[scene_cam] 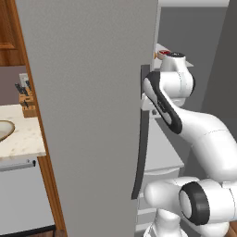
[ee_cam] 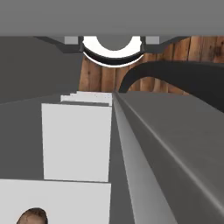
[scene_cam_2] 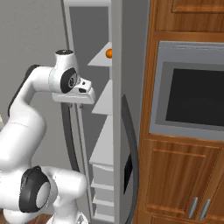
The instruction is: Take the tangerine, steak, and potato from the freezer and place them in the bowl on the counter.
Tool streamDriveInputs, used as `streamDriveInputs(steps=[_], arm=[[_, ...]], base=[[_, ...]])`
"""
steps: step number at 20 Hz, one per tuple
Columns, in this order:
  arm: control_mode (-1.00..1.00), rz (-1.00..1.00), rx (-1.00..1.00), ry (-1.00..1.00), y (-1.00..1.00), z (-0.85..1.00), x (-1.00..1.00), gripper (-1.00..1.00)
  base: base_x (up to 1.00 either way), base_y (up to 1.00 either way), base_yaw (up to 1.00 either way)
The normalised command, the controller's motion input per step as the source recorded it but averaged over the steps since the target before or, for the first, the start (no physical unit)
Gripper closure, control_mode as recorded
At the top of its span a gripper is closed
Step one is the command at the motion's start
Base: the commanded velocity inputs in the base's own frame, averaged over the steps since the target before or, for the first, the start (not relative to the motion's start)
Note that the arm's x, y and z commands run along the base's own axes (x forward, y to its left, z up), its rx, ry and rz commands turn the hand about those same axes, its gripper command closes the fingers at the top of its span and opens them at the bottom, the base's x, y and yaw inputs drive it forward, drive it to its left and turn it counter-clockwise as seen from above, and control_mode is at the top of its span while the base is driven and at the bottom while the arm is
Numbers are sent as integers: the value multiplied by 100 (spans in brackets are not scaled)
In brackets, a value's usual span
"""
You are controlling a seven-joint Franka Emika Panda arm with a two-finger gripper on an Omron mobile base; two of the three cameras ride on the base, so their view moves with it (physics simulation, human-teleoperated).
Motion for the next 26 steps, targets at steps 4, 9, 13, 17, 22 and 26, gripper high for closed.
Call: streamDriveInputs(steps=[4, 9, 13, 17, 22, 26], arm=[[-100, -2, 0, 0, 0, 0, -55, -100], [-100, -6, 0, 0, 0, 0, -100, -100], [-100, -2, 0, 0, 0, -3, -100, -100], [-100, 0, 0, 0, 0, 0, -91, -100], [-100, 0, 0, 0, 0, 0, -35, -100], [-100, 0, 0, 0, 0, 0, -31, -100]], base=[[0, 0, 0], [0, 0, 0], [0, 0, 0], [0, 0, 0], [0, 0, 0], [0, 0, 0]])
